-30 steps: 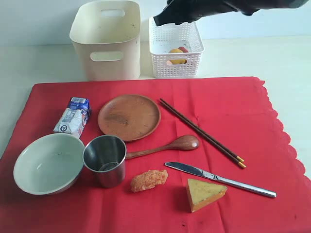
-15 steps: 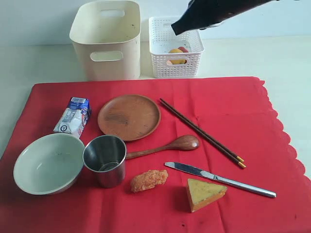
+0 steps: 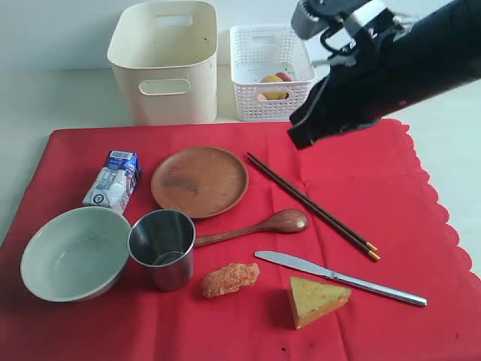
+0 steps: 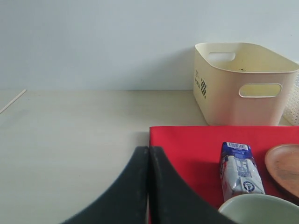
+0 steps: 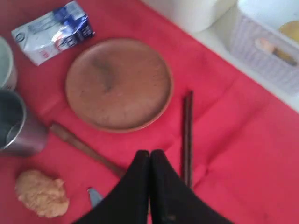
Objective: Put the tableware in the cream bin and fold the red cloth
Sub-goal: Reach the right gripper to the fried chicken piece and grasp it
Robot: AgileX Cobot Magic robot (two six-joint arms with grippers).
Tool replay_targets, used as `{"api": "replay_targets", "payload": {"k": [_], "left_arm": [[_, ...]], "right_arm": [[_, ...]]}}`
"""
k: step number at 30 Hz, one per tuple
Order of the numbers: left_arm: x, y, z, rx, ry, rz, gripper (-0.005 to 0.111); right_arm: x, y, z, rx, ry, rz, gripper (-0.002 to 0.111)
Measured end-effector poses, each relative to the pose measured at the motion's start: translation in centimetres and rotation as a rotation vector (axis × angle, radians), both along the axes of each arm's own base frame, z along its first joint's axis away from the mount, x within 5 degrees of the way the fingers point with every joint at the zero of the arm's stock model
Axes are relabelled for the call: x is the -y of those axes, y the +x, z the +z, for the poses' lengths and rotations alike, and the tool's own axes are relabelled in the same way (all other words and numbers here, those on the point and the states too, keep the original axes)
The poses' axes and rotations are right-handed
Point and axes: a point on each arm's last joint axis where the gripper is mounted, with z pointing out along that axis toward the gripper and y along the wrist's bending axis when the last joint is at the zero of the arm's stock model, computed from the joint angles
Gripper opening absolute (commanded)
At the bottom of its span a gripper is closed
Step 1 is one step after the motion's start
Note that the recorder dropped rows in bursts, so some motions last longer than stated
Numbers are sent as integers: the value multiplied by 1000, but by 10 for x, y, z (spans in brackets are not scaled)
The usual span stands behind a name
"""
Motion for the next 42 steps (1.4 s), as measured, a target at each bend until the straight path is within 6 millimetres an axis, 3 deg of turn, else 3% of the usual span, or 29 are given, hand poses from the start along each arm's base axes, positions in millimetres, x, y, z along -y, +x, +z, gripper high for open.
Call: {"api": "replay_targets", "payload": {"k": [5,13,18,22,28,35,39,42], "left_arm": [[0,0,0,0,0,0,1],[0,0,0,0,0,0,1],[0,0,0,0,0,0,1],[0,0,0,0,0,0,1],[0,0,0,0,0,0,1],[0,0,0,0,0,0,1],[0,0,0,0,0,0,1],[0,0,0,0,0,0,1]], "right_arm": [[-9,-25,-21,-62,-48,79,7],[-37,-57,-31,-30,-91,239,54],[-57,-66,-52,17,-157,352,68],[-69,-72,-78,18,-227,450,70],[-78,-67,-108,35,-274,454,74],[-79,-65,-128,9,-313,462,73],[-79,-65,-137,9,-336,486,68],[-80,-65,-139,10,-341,492,53]]}}
